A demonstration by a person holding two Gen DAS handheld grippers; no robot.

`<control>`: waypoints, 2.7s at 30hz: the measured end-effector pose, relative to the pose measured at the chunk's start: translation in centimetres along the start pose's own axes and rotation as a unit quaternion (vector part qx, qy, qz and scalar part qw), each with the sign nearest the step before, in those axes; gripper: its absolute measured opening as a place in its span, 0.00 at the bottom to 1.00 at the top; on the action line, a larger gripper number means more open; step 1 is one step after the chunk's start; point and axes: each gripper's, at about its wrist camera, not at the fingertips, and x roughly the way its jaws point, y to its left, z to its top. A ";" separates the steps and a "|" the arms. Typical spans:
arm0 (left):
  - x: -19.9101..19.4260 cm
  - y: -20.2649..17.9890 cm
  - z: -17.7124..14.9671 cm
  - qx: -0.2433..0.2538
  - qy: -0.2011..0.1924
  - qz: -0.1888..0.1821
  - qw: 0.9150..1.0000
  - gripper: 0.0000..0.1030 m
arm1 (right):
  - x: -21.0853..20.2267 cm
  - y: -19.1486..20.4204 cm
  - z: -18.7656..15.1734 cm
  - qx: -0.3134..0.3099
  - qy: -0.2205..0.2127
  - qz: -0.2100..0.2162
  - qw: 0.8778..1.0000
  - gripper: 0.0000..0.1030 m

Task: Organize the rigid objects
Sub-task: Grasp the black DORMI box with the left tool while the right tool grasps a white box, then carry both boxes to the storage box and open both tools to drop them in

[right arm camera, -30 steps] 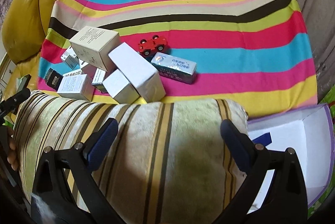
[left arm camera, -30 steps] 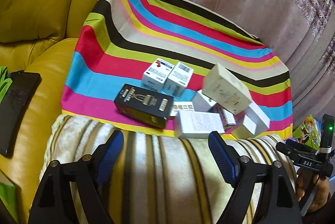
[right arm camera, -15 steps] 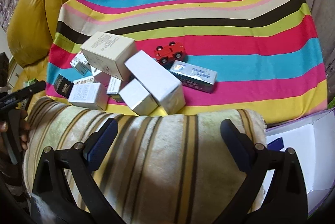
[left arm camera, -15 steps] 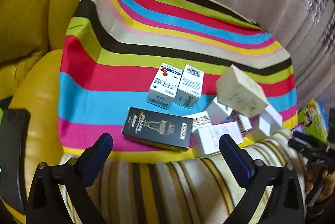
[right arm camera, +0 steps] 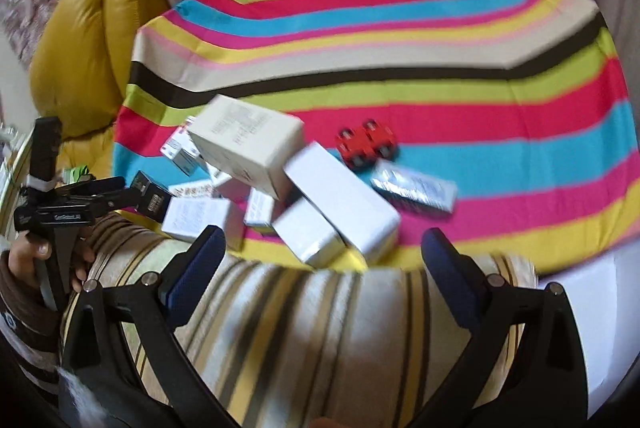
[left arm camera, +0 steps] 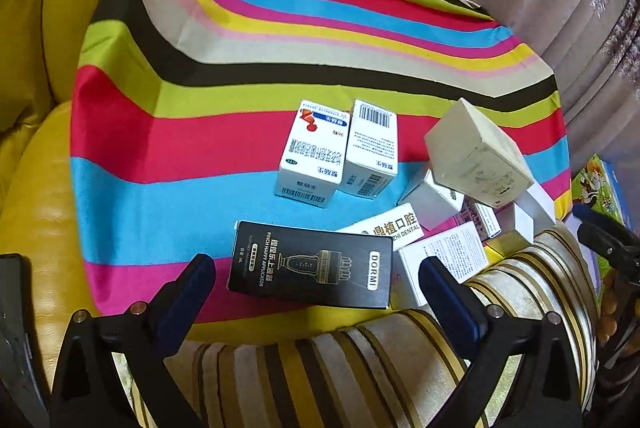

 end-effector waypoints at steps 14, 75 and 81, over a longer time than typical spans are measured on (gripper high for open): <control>1.8 -0.5 -0.1 0.009 0.022 0.002 1.000 0.97 | 4.5 5.1 4.6 -0.229 0.019 0.017 0.973 0.97; -4.3 -12.9 -5.3 0.014 -0.111 0.067 0.991 0.85 | -3.1 -5.8 -2.0 0.005 -0.040 0.099 0.994 0.55; -3.7 -16.6 -5.5 0.040 -0.108 0.050 0.992 0.85 | -4.6 -8.8 -3.7 0.030 -0.038 0.080 0.996 0.55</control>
